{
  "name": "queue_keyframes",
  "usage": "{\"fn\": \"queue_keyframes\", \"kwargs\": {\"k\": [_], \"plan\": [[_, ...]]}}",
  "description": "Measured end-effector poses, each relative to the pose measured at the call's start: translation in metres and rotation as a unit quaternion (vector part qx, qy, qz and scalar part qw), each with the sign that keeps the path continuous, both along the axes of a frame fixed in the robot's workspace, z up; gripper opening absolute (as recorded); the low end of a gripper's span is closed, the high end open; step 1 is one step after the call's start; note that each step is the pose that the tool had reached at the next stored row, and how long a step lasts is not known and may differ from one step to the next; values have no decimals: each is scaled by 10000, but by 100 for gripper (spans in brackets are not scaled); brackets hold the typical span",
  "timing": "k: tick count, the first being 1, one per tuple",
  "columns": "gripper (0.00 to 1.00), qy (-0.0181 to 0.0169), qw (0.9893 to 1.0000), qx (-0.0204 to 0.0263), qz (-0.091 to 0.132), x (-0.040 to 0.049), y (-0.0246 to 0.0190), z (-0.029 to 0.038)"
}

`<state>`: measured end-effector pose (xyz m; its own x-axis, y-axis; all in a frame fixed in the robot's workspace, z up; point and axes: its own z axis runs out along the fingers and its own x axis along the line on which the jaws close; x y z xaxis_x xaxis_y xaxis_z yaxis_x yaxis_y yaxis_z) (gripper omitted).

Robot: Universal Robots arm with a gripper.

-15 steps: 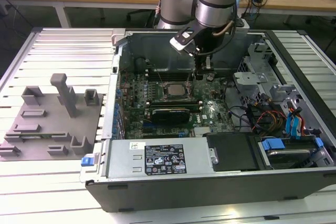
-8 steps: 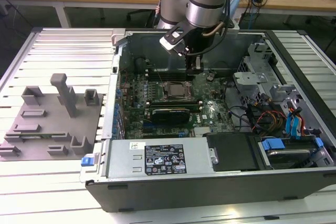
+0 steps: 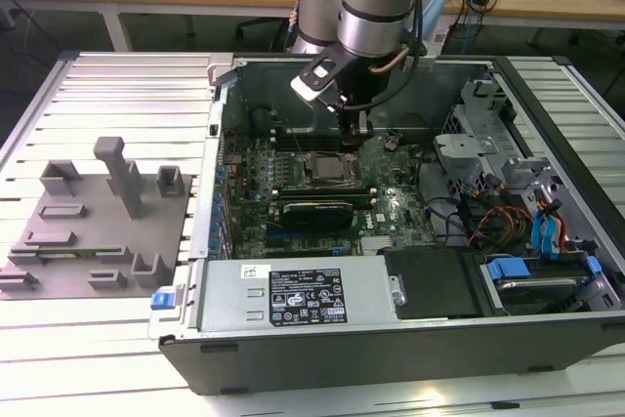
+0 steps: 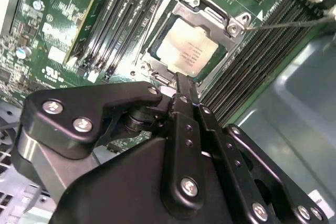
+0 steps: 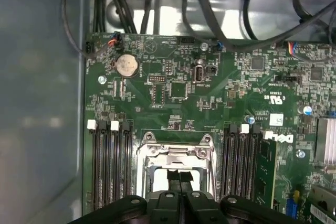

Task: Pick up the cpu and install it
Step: 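Close the cpu cover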

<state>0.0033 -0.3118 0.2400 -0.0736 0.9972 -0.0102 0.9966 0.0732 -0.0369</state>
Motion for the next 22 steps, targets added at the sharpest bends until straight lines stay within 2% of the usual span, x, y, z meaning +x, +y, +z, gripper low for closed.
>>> {"fn": "queue_keyframes", "kwargs": {"k": [2,4,6,7,8,10,12,15,16,17,18,19,21,22], "plan": [[11,0,9998,0,202,-1,0,-4],[11,0,9984,0,572,-1,0,-10],[11,0,9970,-1,771,-1,0,-12],[11,0,9957,-1,926,-1,0,-13],[11,0,9939,-2,1102,-1,0,-14],[11,0,9898,-1,1426,-1,0,-17],[11,0,9869,-1,1614,-1,0,-18],[11,0,9807,-1,1958,-1,0,-19],[11,0,9778,-1,2094,-1,0,-20],[11,0,9738,-1,2275,-1,0,-20],[11,0,9712,-1,2383,-1,0,-21],[11,0,9673,-1,2536,-1,0,-21],[11,0,9618,-1,2737,-1,0,-22],[11,-1,9584,-1,2854,-1,0,-23]]}}
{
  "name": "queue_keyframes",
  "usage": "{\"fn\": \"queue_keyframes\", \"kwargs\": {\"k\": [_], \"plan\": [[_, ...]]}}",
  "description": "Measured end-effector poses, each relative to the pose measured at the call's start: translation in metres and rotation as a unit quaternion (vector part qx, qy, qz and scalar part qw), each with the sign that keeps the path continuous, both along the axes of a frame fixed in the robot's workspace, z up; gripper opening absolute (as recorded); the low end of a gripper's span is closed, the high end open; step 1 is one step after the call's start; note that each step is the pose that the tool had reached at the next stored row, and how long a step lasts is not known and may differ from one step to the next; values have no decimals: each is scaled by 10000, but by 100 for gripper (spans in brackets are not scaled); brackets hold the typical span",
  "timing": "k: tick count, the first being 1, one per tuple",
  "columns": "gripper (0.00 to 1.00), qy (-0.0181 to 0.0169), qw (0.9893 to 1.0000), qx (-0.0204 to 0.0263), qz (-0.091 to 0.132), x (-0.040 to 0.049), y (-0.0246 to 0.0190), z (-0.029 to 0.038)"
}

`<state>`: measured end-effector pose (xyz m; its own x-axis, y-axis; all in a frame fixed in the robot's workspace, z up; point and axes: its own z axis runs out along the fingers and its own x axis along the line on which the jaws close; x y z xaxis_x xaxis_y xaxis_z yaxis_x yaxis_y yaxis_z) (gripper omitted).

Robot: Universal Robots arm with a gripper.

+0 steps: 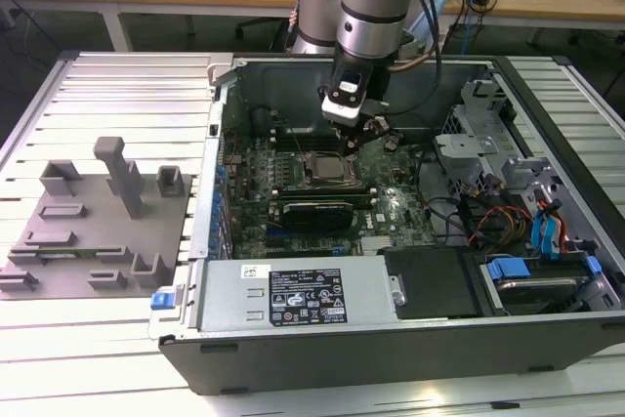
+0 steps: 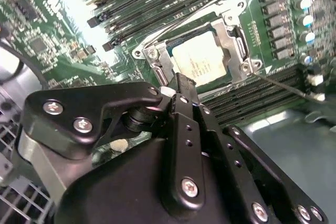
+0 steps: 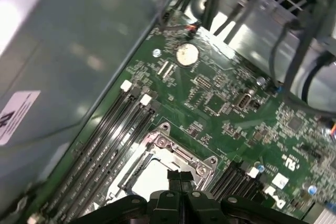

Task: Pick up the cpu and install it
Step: 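Close the cpu cover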

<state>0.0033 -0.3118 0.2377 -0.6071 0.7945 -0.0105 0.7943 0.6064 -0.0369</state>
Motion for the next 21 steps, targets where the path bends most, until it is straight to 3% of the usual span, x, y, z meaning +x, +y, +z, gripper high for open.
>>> {"fn": "queue_keyframes", "kwargs": {"k": [3,6,11,13,14,15,17,19,20,21], "plan": [[11,0,9995,0,316,0,0,-1],[11,0,9977,0,681,0,0,-2],[11,0,9926,0,1212,0,0,-2],[11,0,9898,0,1426,0,0,-3],[11,0,9878,0,1555,0,0,-3],[11,0,9843,0,1765,0,0,-3],[11,0,9758,-1,2185,0,0,-3],[11,0,9717,-1,2362,0,0,-3],[11,0,9669,-1,2552,0,0,-3],[11,0,9628,-1,2701,0,0,-4]]}}
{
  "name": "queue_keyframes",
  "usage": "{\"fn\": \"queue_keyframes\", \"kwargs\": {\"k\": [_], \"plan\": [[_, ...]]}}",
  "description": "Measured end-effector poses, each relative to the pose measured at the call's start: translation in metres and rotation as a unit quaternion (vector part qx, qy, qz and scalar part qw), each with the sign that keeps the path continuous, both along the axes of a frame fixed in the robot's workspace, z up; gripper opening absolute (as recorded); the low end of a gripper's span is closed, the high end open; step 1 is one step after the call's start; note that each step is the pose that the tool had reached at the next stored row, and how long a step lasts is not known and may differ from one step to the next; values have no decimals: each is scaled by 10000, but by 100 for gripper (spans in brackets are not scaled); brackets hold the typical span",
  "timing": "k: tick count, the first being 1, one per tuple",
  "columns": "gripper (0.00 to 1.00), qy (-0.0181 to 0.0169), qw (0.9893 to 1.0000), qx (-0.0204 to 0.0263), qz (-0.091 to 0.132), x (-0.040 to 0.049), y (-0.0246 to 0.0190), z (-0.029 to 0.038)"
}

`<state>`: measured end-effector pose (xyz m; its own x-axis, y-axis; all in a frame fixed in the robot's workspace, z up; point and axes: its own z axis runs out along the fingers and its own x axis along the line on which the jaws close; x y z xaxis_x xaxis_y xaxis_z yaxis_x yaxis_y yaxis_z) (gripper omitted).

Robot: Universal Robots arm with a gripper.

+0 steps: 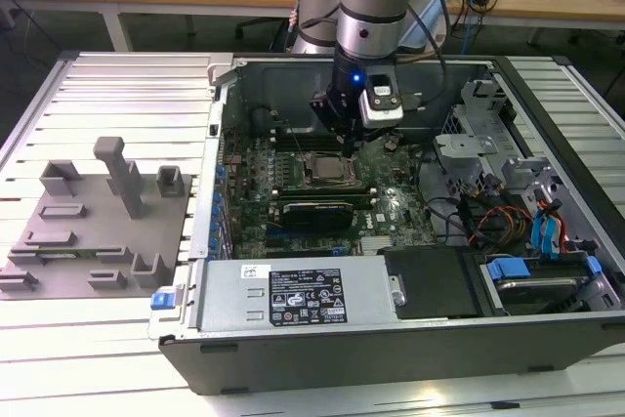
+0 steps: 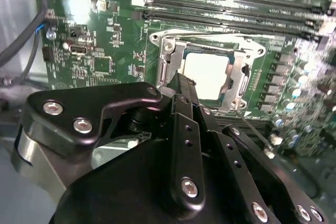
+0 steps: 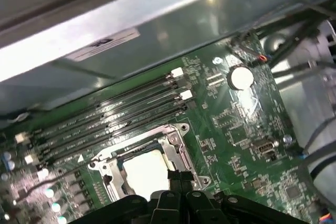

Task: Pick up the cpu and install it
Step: 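Close the cpu cover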

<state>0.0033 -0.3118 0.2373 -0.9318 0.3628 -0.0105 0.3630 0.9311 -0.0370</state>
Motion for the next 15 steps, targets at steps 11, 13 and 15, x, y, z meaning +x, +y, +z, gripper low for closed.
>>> {"fn": "queue_keyframes", "kwargs": {"k": [11,13,15], "plan": [[11,0,9896,0,1436,0,0,-3],[11,0,9860,0,1665,0,0,-4],[11,0,9822,0,1877,0,0,-5]]}}
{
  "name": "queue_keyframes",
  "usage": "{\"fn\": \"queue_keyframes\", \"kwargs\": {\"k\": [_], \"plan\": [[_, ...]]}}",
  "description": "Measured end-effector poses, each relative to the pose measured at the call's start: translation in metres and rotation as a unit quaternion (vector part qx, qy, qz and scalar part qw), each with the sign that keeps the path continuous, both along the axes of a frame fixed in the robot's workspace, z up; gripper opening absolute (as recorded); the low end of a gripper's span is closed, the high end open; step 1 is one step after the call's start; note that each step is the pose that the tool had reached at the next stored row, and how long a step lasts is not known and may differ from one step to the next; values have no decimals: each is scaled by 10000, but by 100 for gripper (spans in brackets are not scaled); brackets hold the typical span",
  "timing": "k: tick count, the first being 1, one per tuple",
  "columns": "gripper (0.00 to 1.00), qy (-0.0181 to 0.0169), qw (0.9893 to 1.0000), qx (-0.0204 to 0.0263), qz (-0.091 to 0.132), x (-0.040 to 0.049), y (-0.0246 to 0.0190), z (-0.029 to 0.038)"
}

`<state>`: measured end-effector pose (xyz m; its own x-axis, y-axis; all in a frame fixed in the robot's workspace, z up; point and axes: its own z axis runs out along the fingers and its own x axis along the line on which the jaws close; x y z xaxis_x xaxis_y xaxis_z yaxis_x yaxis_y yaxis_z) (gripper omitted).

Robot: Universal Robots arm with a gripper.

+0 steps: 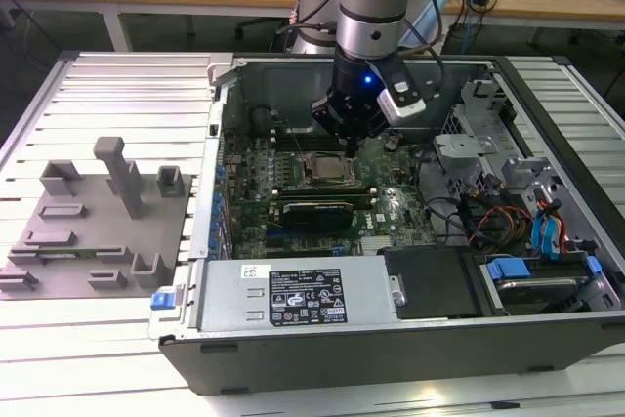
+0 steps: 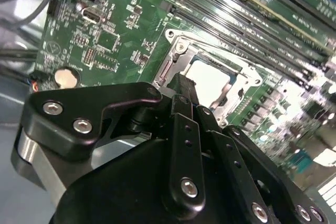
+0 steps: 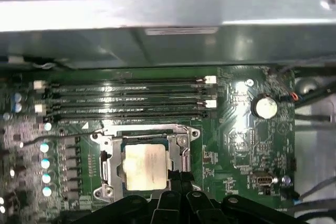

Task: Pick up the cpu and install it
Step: 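Close the cpu cover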

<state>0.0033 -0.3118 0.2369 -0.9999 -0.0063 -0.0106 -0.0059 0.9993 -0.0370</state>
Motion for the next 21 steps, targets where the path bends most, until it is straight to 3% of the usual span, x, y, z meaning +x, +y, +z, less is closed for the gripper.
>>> {"fn": "queue_keyframes", "kwargs": {"k": [2,5,11,21], "plan": [[11,0,9998,0,174,0,0,-1],[11,-2,9998,-1,174,-22,-1,-3],[11,-17,9998,0,174,-232,0,-63],[11,-27,9998,2,174,-459,-2,-167]]}}
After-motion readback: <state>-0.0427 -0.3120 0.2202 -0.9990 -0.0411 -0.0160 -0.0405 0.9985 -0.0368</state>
